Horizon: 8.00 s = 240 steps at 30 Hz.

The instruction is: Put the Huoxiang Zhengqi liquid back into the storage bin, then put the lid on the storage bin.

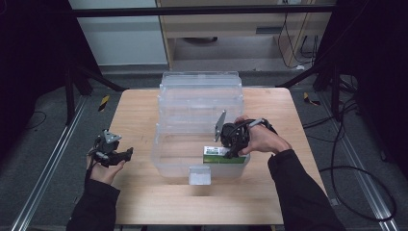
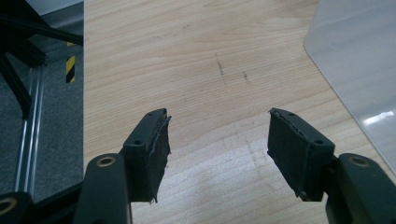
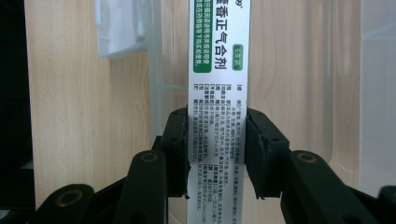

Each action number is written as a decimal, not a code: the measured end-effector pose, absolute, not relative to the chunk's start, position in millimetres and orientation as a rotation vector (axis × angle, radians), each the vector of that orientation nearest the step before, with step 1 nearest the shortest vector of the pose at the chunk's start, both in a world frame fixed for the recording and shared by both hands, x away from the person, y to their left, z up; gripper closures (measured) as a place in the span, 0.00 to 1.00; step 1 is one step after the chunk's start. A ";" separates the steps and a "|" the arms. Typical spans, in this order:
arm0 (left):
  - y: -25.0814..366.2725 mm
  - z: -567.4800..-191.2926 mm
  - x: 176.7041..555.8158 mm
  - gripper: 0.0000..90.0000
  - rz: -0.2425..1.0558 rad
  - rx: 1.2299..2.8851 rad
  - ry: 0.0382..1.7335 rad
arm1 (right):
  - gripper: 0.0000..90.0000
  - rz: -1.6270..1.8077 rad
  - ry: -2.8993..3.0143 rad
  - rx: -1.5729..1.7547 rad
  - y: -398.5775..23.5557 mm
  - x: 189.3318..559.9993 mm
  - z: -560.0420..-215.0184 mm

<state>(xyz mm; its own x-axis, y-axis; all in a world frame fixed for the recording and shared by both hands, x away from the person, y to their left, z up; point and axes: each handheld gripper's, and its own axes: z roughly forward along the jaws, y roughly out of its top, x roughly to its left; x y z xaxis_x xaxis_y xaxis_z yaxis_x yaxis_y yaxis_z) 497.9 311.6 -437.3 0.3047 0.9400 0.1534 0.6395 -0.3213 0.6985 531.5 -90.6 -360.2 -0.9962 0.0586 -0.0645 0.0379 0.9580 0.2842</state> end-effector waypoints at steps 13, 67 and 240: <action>310.9 -437.4 497.9 0.42 0.761 2.059 1.397 | 0.72 0.404 3.050 0.092 -91.3 531.3 -364.2; 310.5 -437.6 498.0 0.42 0.762 2.060 1.397 | 0.69 0.452 2.981 0.265 -105.1 548.7 -377.9; 225.1 -273.0 579.8 0.43 0.718 2.399 0.635 | 0.83 0.547 3.042 0.094 -54.7 498.3 -393.2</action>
<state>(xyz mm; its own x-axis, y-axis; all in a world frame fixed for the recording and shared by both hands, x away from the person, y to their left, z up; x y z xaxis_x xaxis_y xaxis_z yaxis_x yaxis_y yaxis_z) 579.8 225.1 -273.0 0.7457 0.5691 0.3466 0.2745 -0.7363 0.6184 498.3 -54.7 -393.2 -0.9969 0.0684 -0.0382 0.0508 0.9356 0.3493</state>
